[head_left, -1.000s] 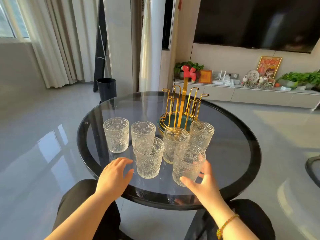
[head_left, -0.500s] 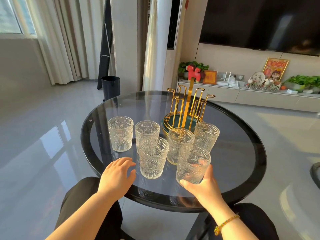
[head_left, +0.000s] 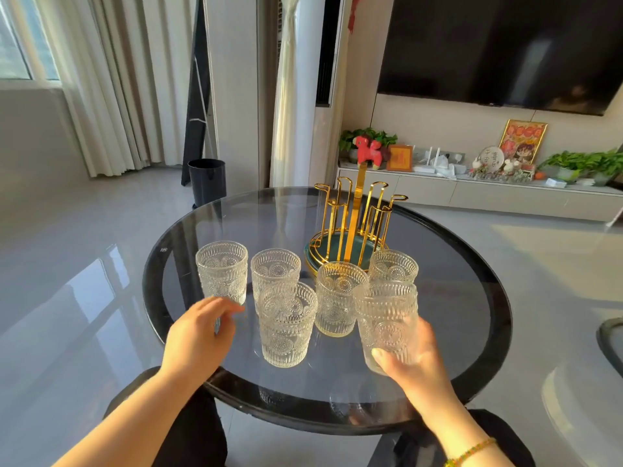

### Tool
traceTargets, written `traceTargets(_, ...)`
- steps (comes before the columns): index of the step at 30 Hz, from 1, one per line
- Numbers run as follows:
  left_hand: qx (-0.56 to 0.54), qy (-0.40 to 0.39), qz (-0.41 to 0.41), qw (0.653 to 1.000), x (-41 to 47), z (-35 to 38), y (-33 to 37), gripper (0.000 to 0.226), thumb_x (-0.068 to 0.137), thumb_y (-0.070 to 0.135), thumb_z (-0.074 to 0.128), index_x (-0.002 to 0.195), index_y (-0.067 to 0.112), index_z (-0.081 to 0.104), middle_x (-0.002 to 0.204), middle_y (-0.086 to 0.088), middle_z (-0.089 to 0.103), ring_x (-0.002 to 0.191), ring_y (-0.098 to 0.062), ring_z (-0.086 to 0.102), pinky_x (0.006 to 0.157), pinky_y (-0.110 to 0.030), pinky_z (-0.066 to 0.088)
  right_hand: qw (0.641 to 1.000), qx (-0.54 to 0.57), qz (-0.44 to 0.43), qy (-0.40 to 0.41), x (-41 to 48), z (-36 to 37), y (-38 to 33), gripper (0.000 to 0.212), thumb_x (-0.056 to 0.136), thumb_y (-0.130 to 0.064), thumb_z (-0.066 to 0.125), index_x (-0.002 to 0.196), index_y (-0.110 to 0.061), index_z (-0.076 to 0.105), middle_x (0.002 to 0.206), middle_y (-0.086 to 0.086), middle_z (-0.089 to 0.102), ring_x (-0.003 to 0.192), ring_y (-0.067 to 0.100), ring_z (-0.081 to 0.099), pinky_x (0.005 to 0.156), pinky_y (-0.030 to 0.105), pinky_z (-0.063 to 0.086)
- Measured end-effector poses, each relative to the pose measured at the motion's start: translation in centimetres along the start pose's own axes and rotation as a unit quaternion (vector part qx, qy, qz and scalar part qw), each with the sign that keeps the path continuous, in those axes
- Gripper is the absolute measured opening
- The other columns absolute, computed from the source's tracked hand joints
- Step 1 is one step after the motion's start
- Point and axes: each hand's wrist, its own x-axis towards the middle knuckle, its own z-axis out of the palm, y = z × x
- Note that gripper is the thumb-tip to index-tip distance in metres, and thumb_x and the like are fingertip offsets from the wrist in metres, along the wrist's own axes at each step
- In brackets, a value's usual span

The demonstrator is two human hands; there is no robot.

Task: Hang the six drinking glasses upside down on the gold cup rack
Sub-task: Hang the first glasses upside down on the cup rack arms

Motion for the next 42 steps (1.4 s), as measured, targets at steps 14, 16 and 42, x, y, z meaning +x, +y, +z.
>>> traceTargets(14, 0.074, -0.109, 0.179, 0.975, 13.2, 4.5, 9.8, 0.047, 0.089, 0.019, 0.044, 0.134, 0.020, 0.032, 0.145, -0.001, 0.037, 0.132, -0.022, 0.034, 0.108, -0.037, 0.029, 0.994, -0.022, -0.052, 0.099, 7.7, -6.7, -6.9, 0.033, 0.071, -0.003, 0.068, 0.083, -0.026, 0.048, 0.078, -0.006, 0.058, 0.056, -0.005, 0.059, 0.056, 0.015, 0.046)
traceTargets(16, 0.102, -0.152, 0.177, 0.967, 14.6, 6.1, 10.2, 0.055, 0.090, 0.021, 0.042, 0.139, 0.023, 0.017, 0.152, 0.001, 0.020, 0.139, -0.019, 0.018, 0.113, -0.035, 0.014, 0.991, -0.038, -0.071, 0.108, 9.4, -7.5, -8.1, 0.032, 0.071, -0.002, 0.067, 0.078, -0.026, 0.048, 0.078, -0.005, 0.058, 0.060, -0.002, 0.058, 0.054, 0.015, 0.047)
traceTargets(42, 0.080, -0.213, 0.157, 0.961, 19.5, 9.6, 8.2, 0.057, 0.088, 0.008, 0.034, 0.139, 0.021, 0.014, 0.153, 0.001, 0.014, 0.141, -0.013, 0.005, 0.114, -0.033, 0.009, 0.911, -0.412, -0.032, 0.010, 22.4, -1.7, -12.0, 0.079, 0.065, -0.034, 0.073, 0.130, -0.014, 0.034, 0.138, 0.009, 0.042, 0.122, 0.027, 0.041, 0.089, 0.032, 0.038)
